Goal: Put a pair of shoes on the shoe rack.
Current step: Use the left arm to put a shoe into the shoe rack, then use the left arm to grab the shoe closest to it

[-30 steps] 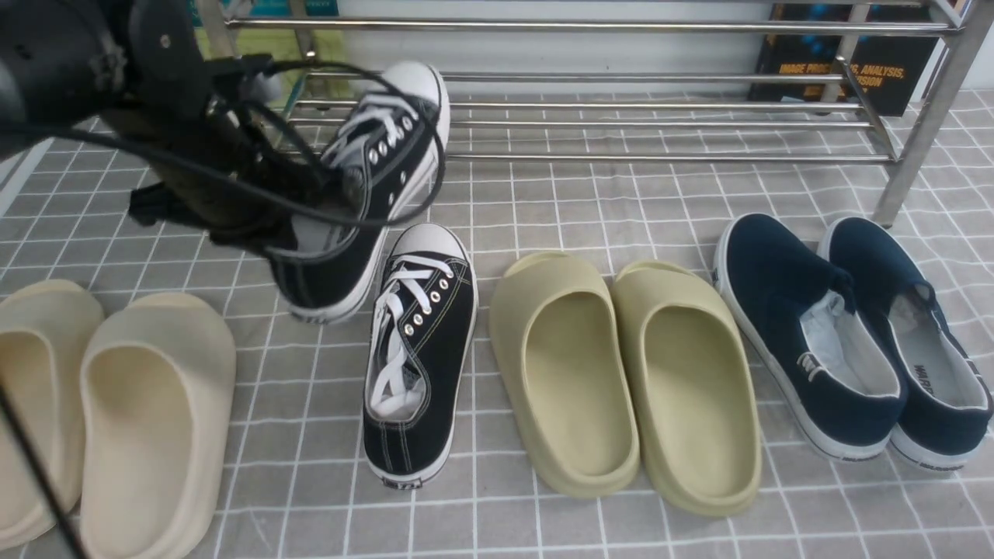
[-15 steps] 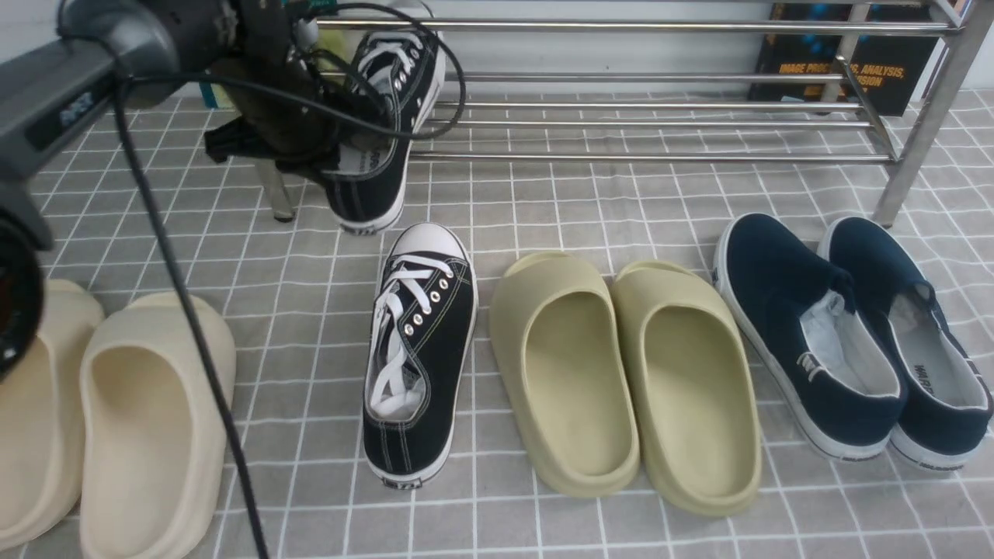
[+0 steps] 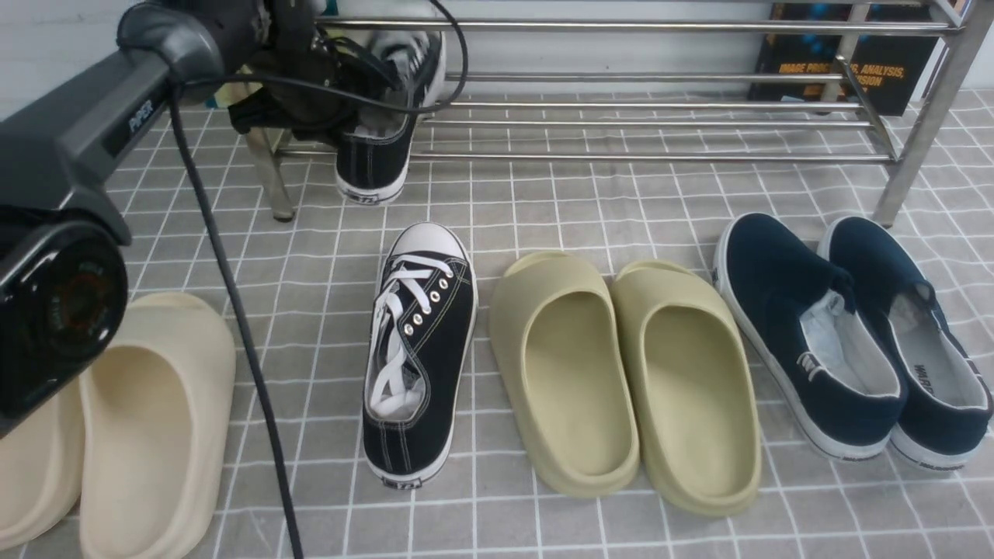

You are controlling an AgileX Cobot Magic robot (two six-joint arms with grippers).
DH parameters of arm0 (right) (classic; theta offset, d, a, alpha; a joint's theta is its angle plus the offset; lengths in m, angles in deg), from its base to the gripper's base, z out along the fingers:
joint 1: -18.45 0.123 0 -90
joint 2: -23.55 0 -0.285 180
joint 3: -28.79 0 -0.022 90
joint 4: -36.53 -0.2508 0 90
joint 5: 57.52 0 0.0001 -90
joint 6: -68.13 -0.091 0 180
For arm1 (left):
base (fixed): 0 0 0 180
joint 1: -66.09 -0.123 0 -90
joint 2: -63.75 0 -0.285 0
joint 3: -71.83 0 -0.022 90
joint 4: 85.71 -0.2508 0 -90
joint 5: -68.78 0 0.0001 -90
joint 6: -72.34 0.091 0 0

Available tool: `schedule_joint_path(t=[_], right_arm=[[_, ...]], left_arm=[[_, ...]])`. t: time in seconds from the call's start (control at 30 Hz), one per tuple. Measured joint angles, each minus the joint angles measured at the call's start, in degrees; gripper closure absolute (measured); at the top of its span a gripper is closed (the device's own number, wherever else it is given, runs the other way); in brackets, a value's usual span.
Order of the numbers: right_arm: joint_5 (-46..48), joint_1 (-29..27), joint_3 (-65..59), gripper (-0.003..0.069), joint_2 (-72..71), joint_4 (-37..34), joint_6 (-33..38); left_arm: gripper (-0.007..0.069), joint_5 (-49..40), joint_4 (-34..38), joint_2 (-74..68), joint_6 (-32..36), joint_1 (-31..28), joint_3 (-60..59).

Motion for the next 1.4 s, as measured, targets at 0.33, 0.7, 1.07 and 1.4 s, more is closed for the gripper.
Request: schedule_joint_path(t=[0.33, 0.7, 1.07, 1.4], right_arm=[[0.0, 0.0, 0.0, 0.0419, 0.0, 0.0, 0.0], [0.0, 0.0, 0.0, 0.0419, 0.0, 0.0, 0.0], [0.0, 0.0, 0.0, 0.0419, 0.0, 0.0, 0.0], [0.0, 0.0, 0.0, 0.0419, 0.0, 0.0, 0.0]], left_arm=[[0.0309, -5.9, -3.2, 8.8, 0.9, 0.0, 0.4], [0.048, -21.7, 5.4, 20.0, 13.7, 0.0, -11.9], [0.0638, -10.0, 9.4, 36.4, 18.3, 11.9, -45.0], [0.057, -10.1, 7.6, 36.3, 12.6, 12.7, -49.7]])
